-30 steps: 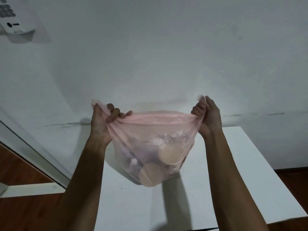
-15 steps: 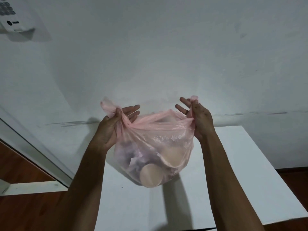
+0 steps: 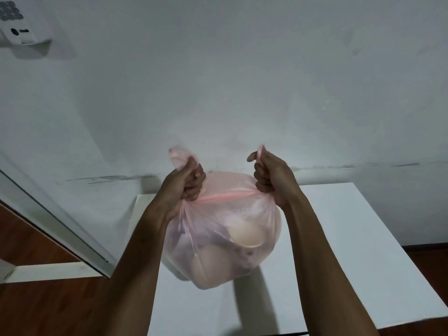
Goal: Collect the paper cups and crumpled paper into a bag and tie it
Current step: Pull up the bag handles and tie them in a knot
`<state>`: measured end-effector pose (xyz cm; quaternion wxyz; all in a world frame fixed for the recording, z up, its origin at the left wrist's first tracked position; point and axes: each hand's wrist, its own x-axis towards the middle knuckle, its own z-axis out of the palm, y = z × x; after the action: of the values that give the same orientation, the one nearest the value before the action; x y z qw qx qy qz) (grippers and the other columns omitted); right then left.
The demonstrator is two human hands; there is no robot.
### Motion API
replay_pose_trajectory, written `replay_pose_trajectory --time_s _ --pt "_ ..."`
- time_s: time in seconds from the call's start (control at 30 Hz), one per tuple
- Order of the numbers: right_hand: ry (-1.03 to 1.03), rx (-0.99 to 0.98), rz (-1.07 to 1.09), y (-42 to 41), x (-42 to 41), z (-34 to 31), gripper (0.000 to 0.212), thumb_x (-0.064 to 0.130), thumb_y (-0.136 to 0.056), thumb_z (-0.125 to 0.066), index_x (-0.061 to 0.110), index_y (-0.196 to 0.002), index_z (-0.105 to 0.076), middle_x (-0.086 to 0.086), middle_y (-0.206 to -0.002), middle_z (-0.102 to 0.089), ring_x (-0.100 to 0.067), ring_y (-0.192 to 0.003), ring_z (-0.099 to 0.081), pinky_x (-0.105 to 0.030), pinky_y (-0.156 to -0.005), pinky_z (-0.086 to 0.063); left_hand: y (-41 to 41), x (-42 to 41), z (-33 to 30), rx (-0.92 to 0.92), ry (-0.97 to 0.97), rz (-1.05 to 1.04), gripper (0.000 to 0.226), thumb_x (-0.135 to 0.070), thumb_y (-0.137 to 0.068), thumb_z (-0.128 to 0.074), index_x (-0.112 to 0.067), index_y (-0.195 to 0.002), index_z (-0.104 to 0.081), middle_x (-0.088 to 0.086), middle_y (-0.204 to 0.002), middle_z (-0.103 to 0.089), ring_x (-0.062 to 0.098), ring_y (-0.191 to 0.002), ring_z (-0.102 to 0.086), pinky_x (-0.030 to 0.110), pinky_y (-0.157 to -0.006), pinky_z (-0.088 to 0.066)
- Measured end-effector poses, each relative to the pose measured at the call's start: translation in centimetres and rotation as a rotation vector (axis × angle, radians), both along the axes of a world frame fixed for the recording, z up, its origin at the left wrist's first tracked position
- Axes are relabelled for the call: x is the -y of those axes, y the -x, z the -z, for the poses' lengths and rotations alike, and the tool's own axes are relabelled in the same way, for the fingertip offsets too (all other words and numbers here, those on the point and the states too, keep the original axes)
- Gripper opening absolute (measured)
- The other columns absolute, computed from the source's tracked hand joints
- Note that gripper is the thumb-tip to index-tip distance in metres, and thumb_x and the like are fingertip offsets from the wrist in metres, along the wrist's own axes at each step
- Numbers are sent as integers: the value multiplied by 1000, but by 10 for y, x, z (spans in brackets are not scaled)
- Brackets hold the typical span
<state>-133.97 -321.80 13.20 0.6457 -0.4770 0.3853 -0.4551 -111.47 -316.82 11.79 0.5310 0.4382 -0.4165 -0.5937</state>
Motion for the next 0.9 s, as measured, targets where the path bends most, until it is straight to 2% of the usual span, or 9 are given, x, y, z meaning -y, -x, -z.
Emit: replay_pose_trajectory --time_s 0.17,0.3,0.4,0.5,0.57,0.67,0.73,0.8,0.9 --pt "-4 -94 -156 -14 -7 -5 42 22 -90 -38 12 -108 -75 0 -66 -22 -14 -55 -16 -23 -43 -17 10 -3 -6 53 -20 62 30 -40 -79 -27 -13 -75 -41 0 -57 -28 11 -46 -20 24 -43 -18" --pt "193 -324 -288 -17 -19 0 26 19 -100 -50 23 -119 -68 3 -68 -42 -11 -54 -31 -21 -46 -28 10 -9 -1 287 3 15 37 -22 -100 -31 -17 -66 -46 0 -57 -40 13 -50 -24 26 -48 -19" --pt "329 -550 -359 -19 -20 8 17 7 -97 -52 16 -107 -63 7 -71 -60 -6 -47 -43 -20 -50 -36 11 -14 -4 130 61 32 36 -7 -102 -36 -13 -74 -58 8 -65 -61 8 -42 -25 21 -43 -19" --pt "449 -943 -457 -22 -16 13 17 9 -89 -56 22 -91 -67 14 -72 -66 8 -56 -55 -17 -63 -42 9 -14 -4 28 89 -19 25 1 -99 -36 -3 -82 -54 13 -67 -65 5 -35 -23 18 -42 -17" --pt "485 -1040 -543 -25 -15 16 20 11 -86 -60 29 -85 -70 15 -73 -68 9 -65 -59 -14 -68 -46 8 -13 0 63 74 -39 24 2 -98 -39 -3 -85 -57 12 -66 -64 6 -36 -23 21 -44 -15" --pt "531 -926 -368 -30 -16 19 21 10 -85 -66 27 -75 -70 21 -63 -64 7 -59 -58 -7 -60 -41 11 -15 3 260 40 -36 21 8 -94 -46 -3 -99 -63 2 -56 -52 9 -43 -24 24 -46 -18" --pt "425 -693 -143 -32 -19 22 20 6 -88 -64 20 -76 -70 19 -55 -60 -2 -46 -53 -16 -50 -43 14 -16 4 390 57 -28 34 15 -89 -49 -12 -97 -68 -3 -56 -48 10 -48 -29 23 -46 -24" --pt "294 -412 6 -34 -22 21 13 2 -90 -61 9 -88 -72 10 -58 -61 -13 -46 -53 -24 -44 -44 18 -17 5 454 83 -11 40 17 -84 -51 -16 -94 -71 -3 -61 -52 8 -50 -33 21 -45 -27" --pt "132 -140 86 -38 -26 20 4 2 -87 -69 0 -90 -67 -12 -63 -58 -16 -47 -51 -24 -45 -45 28 -17 4 433 87 -22 30 19 -82 -55 -8 -93 -67 -12 -61 -60 -1 -46 -42 12 -44 -32"
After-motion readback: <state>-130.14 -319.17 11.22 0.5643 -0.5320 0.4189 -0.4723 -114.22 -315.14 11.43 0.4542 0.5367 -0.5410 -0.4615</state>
